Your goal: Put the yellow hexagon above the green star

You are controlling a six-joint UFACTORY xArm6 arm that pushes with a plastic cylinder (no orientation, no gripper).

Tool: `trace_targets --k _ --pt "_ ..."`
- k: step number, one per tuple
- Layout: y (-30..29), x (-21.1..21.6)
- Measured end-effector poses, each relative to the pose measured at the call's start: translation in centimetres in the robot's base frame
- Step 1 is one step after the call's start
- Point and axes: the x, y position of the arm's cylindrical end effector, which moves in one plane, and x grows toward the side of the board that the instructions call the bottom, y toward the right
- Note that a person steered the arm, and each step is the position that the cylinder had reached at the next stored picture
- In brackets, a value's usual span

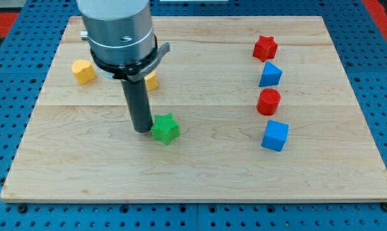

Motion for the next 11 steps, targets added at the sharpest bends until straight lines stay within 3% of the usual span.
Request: trace_targets --k 2,3,4,6,10,11 --pt "-0.3 -3.1" --pt "-3.4 -5.3" --pt "-4.4 -9.8" --pt "-0.3 -16.0" --pt "0.7 -11.0" --pt "-2.3 -10.5"
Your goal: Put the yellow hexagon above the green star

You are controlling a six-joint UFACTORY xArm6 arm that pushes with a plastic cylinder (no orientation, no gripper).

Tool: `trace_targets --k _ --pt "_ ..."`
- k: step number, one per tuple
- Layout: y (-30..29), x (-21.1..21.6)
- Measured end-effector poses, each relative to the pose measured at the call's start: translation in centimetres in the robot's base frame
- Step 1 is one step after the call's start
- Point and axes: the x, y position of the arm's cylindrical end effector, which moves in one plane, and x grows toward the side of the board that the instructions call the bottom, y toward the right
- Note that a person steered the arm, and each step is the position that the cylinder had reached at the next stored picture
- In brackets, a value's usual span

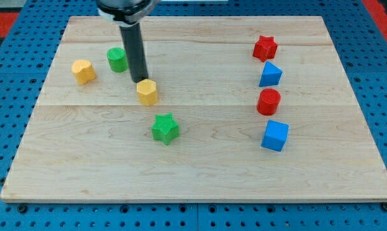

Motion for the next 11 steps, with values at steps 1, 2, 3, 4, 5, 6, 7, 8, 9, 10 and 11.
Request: trace_targets --k 1,2,3,4,5,6,7,8,9,10,11 --pt "-0.1 0.9" --pt "1.7 1.2" --pt "2.5 1.3" --pt "2.8 1.4" --pt "3.2 1.4" --pt "0.6 2.7" --pt "0.1 3.8" --pt "1.8 3.8" --pt "4.2 3.8" --pt "4.2 3.3" --pt "3.5 0.1"
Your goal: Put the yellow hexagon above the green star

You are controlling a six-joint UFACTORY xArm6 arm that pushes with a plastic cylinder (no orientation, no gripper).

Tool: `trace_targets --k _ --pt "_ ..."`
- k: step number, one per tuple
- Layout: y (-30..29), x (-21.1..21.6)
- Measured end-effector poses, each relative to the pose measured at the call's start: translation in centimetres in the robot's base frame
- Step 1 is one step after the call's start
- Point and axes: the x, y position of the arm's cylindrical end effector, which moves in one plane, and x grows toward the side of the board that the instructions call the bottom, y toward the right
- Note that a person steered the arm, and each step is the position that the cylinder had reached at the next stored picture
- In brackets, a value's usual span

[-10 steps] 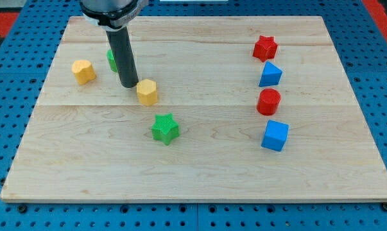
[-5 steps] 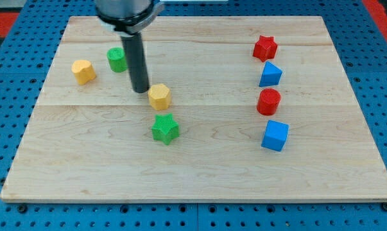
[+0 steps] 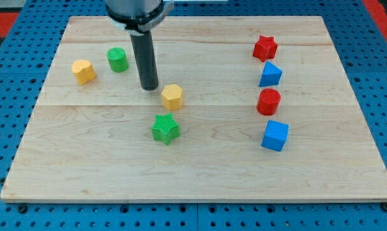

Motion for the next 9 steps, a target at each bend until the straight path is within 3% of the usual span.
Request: trace_targets --k 2,3,4,9 --pt "9.5 -2.6" --pt "10.0 2.8" --pt "10.0 5.3" --pt "6.4 5.0"
